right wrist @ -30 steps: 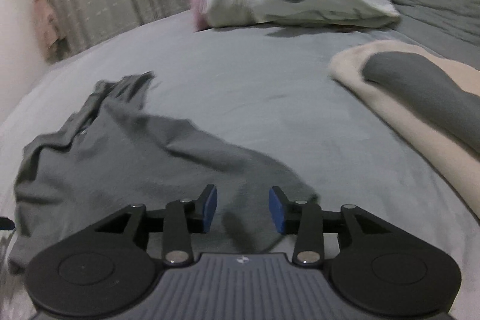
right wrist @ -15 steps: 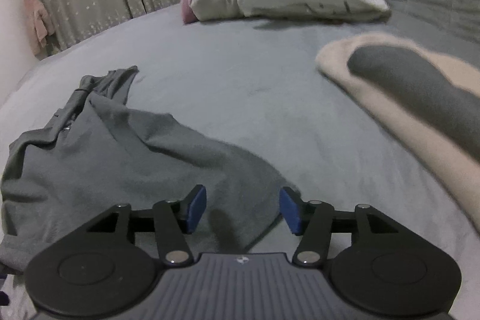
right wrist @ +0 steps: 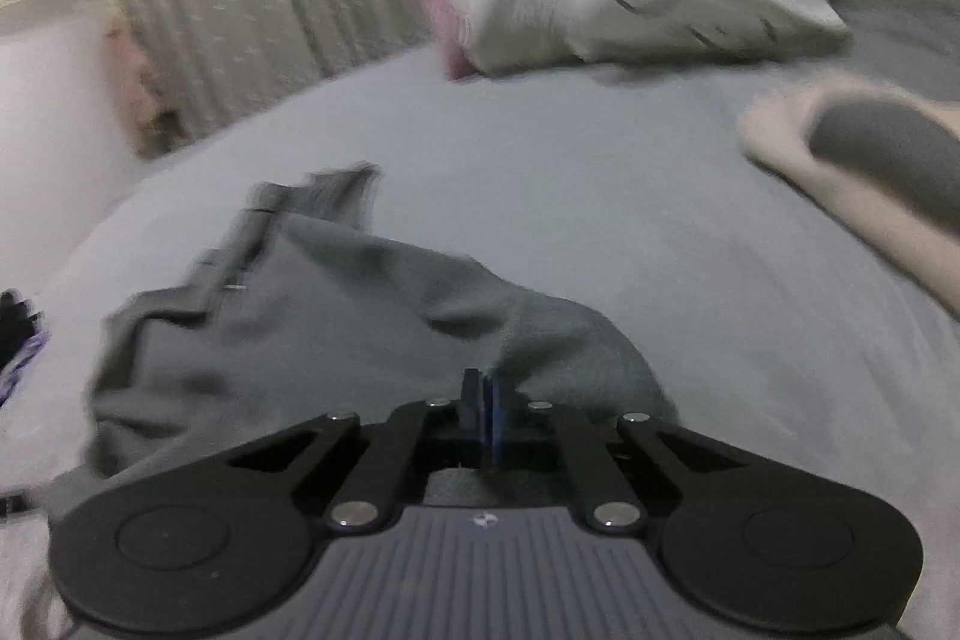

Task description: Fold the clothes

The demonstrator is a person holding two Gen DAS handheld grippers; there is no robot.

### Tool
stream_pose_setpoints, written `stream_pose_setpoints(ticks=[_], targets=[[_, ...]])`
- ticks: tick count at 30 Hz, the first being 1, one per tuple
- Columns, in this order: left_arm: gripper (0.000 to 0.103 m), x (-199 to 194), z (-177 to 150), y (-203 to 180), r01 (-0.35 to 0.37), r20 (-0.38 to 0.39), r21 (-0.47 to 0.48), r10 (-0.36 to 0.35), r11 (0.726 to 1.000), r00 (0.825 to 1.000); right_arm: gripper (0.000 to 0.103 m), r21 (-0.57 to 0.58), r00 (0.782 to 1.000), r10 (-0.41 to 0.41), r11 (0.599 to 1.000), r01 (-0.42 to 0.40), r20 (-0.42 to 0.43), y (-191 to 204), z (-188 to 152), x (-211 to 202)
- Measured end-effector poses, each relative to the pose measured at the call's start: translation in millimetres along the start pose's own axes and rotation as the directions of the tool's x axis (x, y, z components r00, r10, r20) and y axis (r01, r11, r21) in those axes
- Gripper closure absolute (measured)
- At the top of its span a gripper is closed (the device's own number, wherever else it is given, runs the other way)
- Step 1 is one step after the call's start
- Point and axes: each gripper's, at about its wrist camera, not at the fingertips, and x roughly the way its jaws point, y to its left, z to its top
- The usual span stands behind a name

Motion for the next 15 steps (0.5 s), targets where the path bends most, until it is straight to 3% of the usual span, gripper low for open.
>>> stream_pose_setpoints(ticks=[4,9,12,14,15], targets=[[0.103,-29,13,32,-0.026,0.031,-0.018,0.026,1.000,0.999,0.101,-0.070,0.998,0.056,0.996,-0.057,-0.006,33,2,-23],[0.097,-32,9,42,0.048,-0.030,-0.038,-0.050,0.998,0.998,0.100,-0.104,1.000,0.003,0.995,-0.005,-0.017,36,1,-22],[0.072,-13,5,31,0.091,-0.078,-0.037,-0.093,0.995,0.993,0.093,-0.052,0.999,-0.023,0.998,0.021,-0.043,20,-3,-12],[0.051,3,5,23,0.113,-0.098,-0.034,-0.115,0.993,0.988,0.068,-0.020,0.998,-0.023,1.000,0.021,-0.057,10,-4,-7],[0.047,15,5,17,0.130,-0.117,-0.032,-0.133,0.991,0.984,0.064,-0.017,0.998,-0.025,1.000,0.024,-0.058,7,-4,-6]])
